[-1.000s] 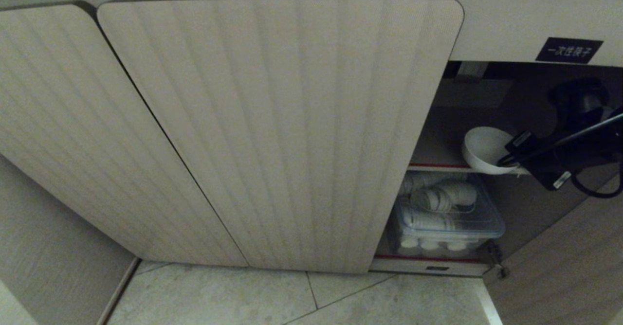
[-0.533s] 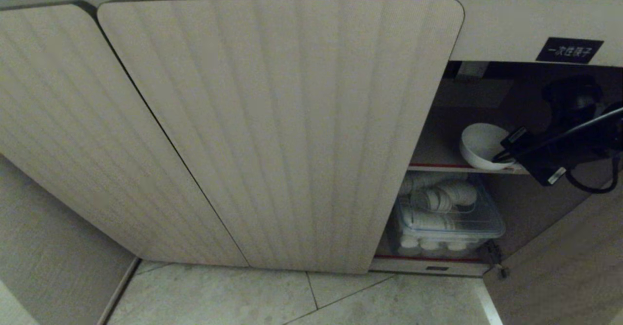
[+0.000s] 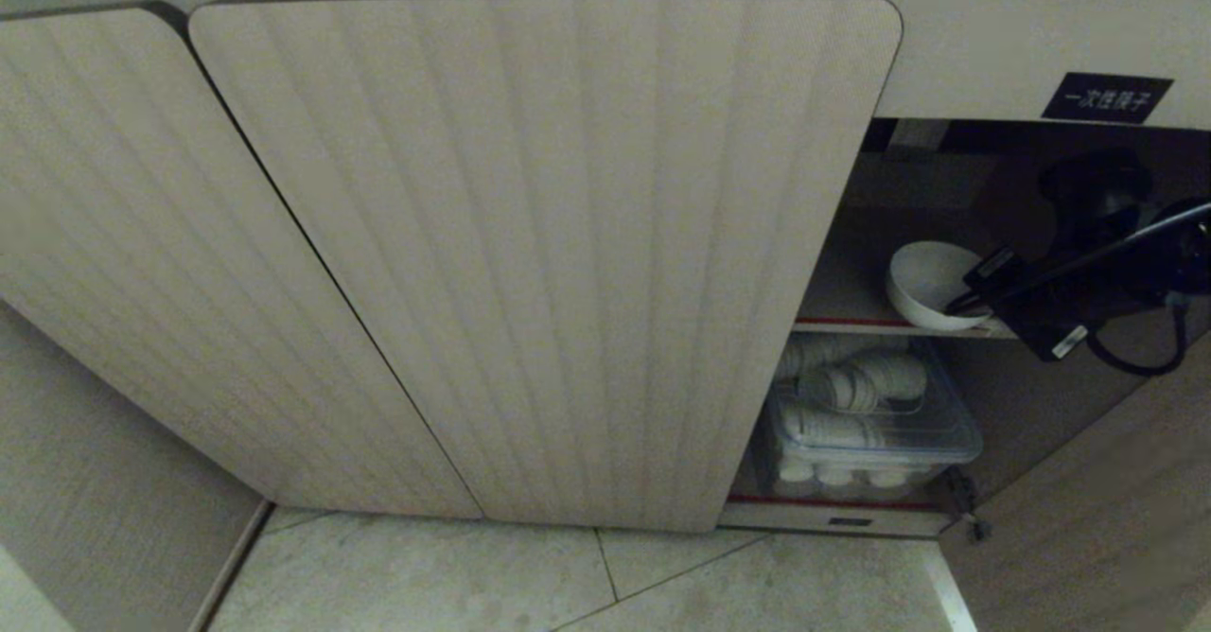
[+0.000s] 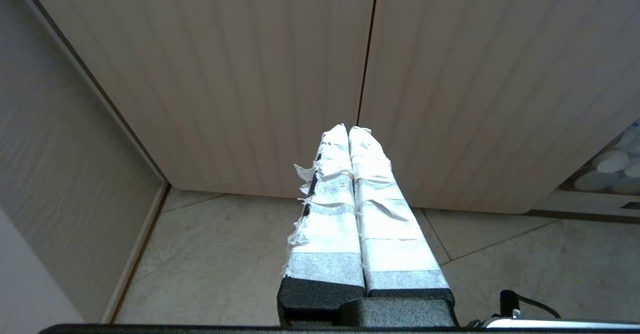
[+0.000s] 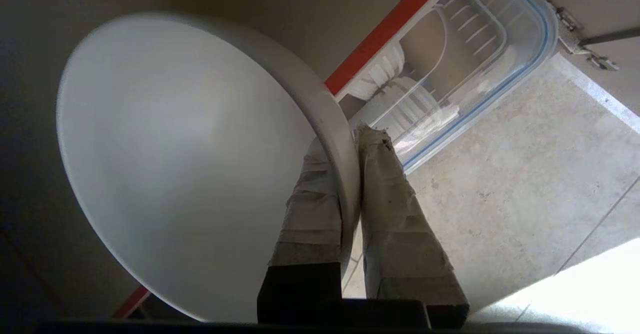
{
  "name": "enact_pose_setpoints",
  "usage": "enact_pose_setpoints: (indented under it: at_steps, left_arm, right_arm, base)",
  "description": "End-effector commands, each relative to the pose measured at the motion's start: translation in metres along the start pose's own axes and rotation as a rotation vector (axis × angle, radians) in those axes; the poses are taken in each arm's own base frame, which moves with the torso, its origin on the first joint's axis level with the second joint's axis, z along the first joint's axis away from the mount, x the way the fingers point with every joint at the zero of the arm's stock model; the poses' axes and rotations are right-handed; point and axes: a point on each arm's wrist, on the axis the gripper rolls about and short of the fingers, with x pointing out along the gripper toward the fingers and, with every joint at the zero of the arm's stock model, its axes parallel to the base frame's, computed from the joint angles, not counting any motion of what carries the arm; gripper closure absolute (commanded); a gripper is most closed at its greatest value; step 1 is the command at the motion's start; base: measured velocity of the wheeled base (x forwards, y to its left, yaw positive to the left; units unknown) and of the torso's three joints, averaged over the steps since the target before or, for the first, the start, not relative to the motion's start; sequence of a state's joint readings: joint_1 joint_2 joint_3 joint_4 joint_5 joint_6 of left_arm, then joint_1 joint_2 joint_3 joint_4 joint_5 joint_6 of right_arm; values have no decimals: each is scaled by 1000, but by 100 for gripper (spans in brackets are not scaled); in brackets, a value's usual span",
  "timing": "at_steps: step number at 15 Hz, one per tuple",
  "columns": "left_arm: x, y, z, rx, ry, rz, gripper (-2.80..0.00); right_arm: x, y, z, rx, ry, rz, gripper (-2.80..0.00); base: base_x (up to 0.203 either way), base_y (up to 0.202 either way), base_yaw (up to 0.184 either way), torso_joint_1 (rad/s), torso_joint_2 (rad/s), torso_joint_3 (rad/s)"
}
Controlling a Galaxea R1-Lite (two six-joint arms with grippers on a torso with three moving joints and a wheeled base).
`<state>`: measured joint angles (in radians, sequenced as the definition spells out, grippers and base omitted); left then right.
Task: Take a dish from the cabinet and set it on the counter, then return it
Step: Put it back into the cabinet
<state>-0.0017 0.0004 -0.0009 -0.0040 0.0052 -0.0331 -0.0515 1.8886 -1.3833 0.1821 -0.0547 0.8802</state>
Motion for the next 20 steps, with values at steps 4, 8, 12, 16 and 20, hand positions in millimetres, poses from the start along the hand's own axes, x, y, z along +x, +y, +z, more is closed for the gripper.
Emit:
enact_pose_setpoints:
  at_steps: [4, 8, 12, 16, 20]
  left_arm:
    - [0, 0, 0, -1, -2, 1, 0]
    - [0, 0, 0, -1, -2, 1, 0]
    - [0, 0, 0, -1, -2, 1, 0]
    - [0, 0, 0, -1, 0, 1, 0]
    - [0, 0, 0, -1, -1, 1, 0]
  right_arm:
    - [3, 2, 1, 5, -7, -1, 0]
    - [6, 3, 2, 9, -18, 0, 0]
    - [9, 7, 1, 17, -34, 32, 0]
    - [12, 11, -2, 9, -28, 40, 0]
    - [14, 14, -7, 0, -22, 49, 0]
  base:
    - [0, 0, 0, 0, 0, 0]
    - [0, 0, 0, 0, 0, 0]
    - [0, 0, 0, 0, 0, 0]
    - [0, 0, 0, 0, 0, 0]
    - [0, 0, 0, 0, 0, 0]
